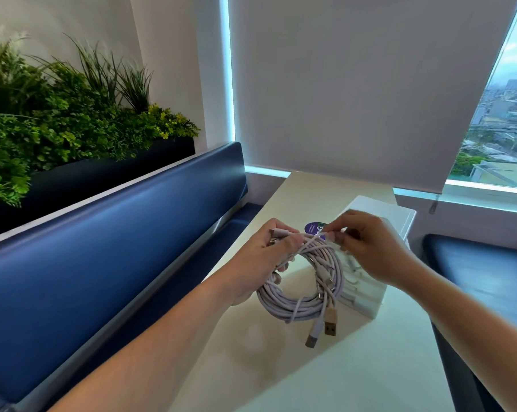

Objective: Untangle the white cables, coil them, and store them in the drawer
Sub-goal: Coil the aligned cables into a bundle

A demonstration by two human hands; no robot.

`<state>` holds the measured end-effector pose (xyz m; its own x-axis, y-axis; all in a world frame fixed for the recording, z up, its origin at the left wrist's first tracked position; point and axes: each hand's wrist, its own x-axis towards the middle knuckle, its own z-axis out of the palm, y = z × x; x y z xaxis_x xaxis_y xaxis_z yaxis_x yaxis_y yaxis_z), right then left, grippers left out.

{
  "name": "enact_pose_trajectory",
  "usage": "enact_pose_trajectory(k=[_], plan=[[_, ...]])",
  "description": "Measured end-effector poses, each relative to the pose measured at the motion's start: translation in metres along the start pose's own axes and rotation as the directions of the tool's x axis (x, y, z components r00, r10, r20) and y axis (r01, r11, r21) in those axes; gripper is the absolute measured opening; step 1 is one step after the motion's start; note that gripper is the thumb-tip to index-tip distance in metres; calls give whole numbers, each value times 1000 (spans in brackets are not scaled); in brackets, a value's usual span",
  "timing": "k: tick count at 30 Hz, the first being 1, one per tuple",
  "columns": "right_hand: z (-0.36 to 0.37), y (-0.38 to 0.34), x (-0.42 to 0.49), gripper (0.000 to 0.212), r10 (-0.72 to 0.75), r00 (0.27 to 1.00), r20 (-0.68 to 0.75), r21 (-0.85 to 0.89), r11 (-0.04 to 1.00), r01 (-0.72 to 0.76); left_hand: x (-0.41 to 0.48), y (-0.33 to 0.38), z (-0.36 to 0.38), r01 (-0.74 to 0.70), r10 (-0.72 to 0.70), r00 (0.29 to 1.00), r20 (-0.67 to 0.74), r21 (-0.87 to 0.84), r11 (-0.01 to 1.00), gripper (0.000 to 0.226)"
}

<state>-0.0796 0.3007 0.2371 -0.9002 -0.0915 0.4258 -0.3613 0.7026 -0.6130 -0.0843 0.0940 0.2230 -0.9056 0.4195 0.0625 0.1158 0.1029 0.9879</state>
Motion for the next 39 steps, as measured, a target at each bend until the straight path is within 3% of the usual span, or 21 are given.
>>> enact_pose_trajectory(k=[1, 3, 5, 7, 8, 9, 12, 15, 23, 30, 34, 39], plan=[[6, -2, -4, 11, 120, 993, 24, 169, 978, -122, 1, -1, 1, -13, 13, 1000, -13, -13, 1000, 14], [16, -7, -13, 14, 304, 944, 127, 483, 812, -326, 2, -2, 4, -40, 38, 998, -40, -47, 998, 16], [22, -12, -22, 25, 397, 870, 291, 723, 504, -472, 4, -4, 5, -68, 65, 995, -79, -41, 997, 20], [21, -16, -27, 47, 379, 810, 446, 824, 179, -538, 6, -7, 6, -84, 85, 991, -107, 9, 996, 22], [19, -17, -29, 54, 350, 805, 479, 828, 124, -547, 7, -8, 6, -86, 88, 990, -114, 27, 996, 22], [19, -16, -30, 56, 322, 812, 486, 820, 152, -551, 7, -10, 6, -87, 91, 989, -118, 36, 996, 22], [22, -15, -29, 54, 258, 844, 470, 756, 377, -536, 6, -13, 6, -96, 103, 988, -116, 67, 993, 22], [22, -13, -26, 57, 271, 829, 489, 695, 453, -558, 7, -16, 6, -95, 105, 988, -111, 98, 991, 21], [26, -22, -18, 15, 330, 806, 492, 712, 380, -591, 8, -16, 5, -114, 125, 986, -108, 103, 988, 19], [29, -23, -19, 14, 301, 792, 531, 764, 235, -601, 8, -11, -1, -158, 166, 983, -73, 110, 981, 17], [29, -21, -18, 19, 296, 786, 542, 709, 342, -617, 10, -15, -5, -165, 178, 982, -67, 161, 973, 16], [31, -22, -16, 27, 269, 806, 527, 755, 288, -589, 9, -15, -7, -175, 193, 979, -64, 216, 961, 19]])
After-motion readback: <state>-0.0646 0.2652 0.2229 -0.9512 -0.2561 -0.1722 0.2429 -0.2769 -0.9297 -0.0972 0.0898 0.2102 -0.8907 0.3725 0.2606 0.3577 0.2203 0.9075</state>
